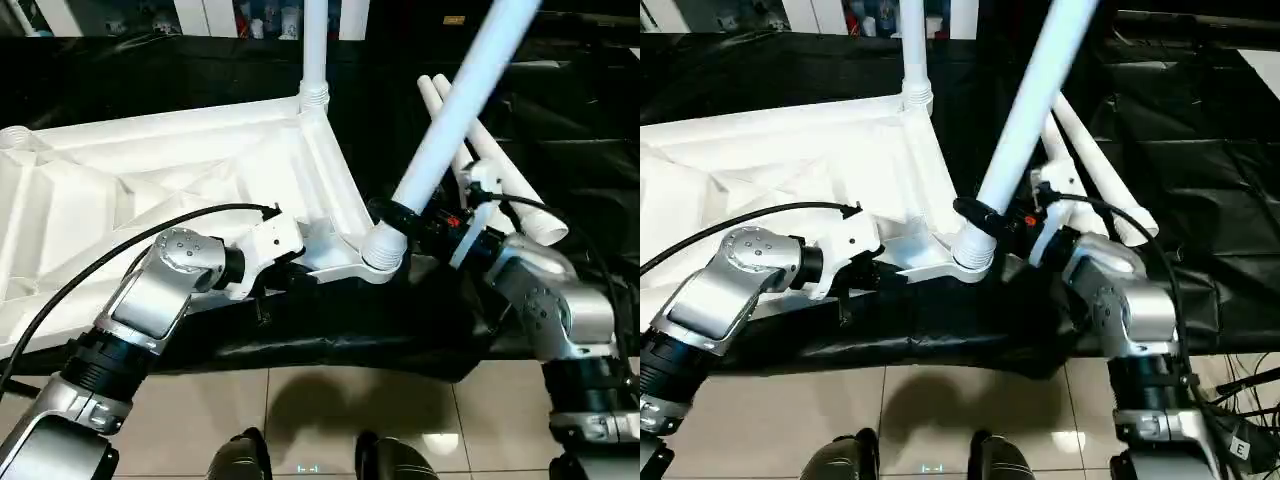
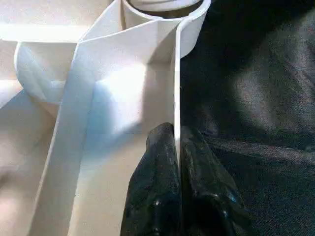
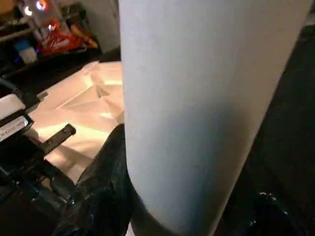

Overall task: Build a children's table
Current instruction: Insert table leg to table base

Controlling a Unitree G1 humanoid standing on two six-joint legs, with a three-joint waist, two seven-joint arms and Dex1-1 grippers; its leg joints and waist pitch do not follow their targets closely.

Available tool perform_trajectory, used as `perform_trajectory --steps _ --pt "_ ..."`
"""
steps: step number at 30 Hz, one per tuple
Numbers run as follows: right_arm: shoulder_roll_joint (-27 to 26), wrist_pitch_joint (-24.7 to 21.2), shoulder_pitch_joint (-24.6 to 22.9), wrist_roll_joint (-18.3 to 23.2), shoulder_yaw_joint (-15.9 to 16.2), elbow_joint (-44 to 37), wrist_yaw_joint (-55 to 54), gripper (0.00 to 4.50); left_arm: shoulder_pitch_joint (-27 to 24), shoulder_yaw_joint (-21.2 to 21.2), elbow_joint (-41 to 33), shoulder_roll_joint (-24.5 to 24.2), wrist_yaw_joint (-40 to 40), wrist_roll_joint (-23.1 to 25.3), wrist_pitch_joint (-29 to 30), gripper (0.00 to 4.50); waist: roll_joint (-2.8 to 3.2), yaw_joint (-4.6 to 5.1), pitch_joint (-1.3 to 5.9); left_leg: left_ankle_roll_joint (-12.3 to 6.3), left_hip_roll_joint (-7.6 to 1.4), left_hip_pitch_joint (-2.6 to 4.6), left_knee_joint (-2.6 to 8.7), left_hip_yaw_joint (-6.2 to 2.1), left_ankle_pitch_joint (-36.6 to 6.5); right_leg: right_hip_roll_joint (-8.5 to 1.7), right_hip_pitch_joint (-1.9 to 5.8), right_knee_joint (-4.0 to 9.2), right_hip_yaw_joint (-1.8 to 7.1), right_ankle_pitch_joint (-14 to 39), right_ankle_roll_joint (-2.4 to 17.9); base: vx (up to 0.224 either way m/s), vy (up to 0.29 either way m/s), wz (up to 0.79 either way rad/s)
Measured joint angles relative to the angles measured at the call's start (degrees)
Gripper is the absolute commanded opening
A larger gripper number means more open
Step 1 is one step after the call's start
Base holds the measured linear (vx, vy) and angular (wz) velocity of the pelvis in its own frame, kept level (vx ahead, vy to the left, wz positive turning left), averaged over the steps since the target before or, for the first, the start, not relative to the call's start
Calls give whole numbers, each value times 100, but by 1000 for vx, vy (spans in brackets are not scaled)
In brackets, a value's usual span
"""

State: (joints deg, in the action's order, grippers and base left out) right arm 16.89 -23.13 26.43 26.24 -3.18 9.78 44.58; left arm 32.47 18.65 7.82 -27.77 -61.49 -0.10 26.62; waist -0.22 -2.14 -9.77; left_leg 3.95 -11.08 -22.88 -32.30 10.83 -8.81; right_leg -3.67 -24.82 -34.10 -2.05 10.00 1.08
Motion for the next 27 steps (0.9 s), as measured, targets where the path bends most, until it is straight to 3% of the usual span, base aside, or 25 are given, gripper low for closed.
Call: perform_trajectory --steps 10,15,20,27 --pt "-212 425 -383 -109 12 -259 -253 182 20 1 54 16 27 -7 -6 0 4 3 3 11 0 7 7 9 -7 -4 4 0 1 0 0 0 0 0" --pt "-1 476 -428 -401 332 -512 -284 182 26 6 91 17 24 -8 -23 0 -1 3 7 11 0 15 15 14 -7 -7 10 1 1 0 -1 0 0 0" --pt "286 509 -363 -755 713 -704 -147 182 22 43 150 19 0 -7 -17 0 -24 6 19 14 0 103 56 27 -9 -13 91 14 0 46 -76 0 0 0" --pt "499 369 -221 -928 939 -736 50 182 18 91 131 21 -21 -7 5 0 -75 12 56 15 3 101 66 35 -9 -19 99 16 2 53 -85 0 0 0"
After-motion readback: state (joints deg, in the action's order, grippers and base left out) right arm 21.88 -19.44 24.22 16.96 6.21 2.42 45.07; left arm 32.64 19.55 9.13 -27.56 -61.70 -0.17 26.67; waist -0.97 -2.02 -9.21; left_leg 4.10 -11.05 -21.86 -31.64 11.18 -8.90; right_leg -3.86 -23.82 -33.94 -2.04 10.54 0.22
